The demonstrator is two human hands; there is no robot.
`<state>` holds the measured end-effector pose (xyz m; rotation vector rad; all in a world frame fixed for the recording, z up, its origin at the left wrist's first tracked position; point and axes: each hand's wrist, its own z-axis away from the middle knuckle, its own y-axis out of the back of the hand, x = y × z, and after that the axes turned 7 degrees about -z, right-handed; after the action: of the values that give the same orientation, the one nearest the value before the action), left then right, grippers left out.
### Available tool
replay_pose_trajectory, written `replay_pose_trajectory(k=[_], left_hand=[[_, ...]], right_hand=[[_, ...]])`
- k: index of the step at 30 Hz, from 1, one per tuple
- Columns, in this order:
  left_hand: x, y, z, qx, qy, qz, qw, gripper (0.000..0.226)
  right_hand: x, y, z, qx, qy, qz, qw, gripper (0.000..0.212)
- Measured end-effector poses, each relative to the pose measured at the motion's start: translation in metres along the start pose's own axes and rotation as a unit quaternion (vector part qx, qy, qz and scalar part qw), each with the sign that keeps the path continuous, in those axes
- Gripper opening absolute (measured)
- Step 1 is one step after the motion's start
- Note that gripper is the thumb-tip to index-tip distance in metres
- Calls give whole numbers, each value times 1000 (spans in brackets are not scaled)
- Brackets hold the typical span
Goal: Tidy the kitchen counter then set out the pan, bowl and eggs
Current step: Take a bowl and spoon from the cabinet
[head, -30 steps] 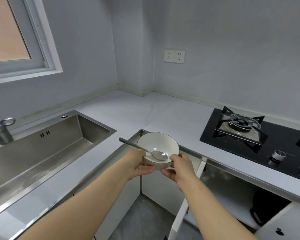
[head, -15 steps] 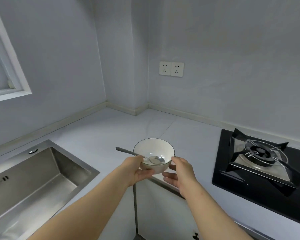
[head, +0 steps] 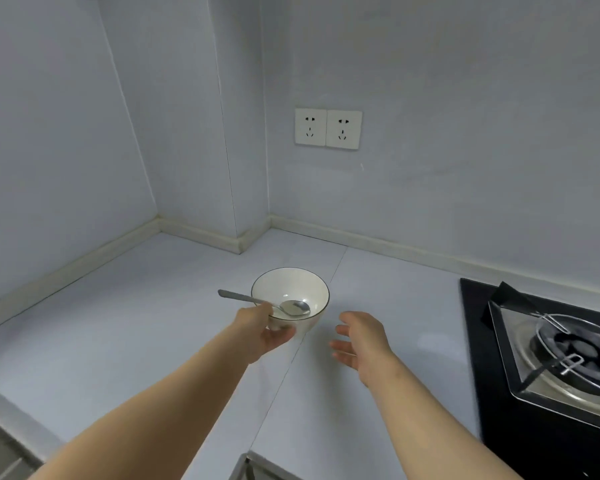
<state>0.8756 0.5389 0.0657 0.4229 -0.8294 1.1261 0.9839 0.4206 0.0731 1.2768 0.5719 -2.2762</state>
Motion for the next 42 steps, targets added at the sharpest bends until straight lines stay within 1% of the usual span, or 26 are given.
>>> replay_pose_trajectory(k=[3,6,8,13,16,23,26,28,31,34,39,42], left_hand=[[15,3,-35,-4,-10,18,1000,8],[24,11,-64,-8,-7,28,1000,22],[27,14,-80,-3,-4,26,1000,26],[30,13,-103,6,-2,50,999,23],[32,12,-105,-1,-7,66,998,14],[34,10,-110,-7,-15,73,997,19],[32,11,-107,-6,-7,74,997,17],[29,10,-101,-7,-8,72,997,14],[22,4,-83,16,-3,61,998,25],[11,-6,-58,25,-3,36,999,22],[-33,-32,-1,-28,-19,-20,999,16],[-73,-49,56,-75,-32,-51,995,15]], right_hand=[[-4,-17,-30,13,-6,11,1000,16],[-3,-33,-51,22,-23,15,999,17],[0,-42,-60,25,-31,19,999,16],[3,-61,-78,33,-49,28,998,15],[5,-69,-86,29,-58,29,997,16],[6,-75,-97,19,-63,19,998,16],[8,-70,-95,21,-67,17,997,15],[8,-66,-91,21,-66,14,998,15],[8,-53,-79,26,-59,2,998,13],[9,-36,-61,28,-51,-14,998,7],[22,14,-5,36,-27,-45,998,10],[39,60,46,52,-11,-42,998,11]])
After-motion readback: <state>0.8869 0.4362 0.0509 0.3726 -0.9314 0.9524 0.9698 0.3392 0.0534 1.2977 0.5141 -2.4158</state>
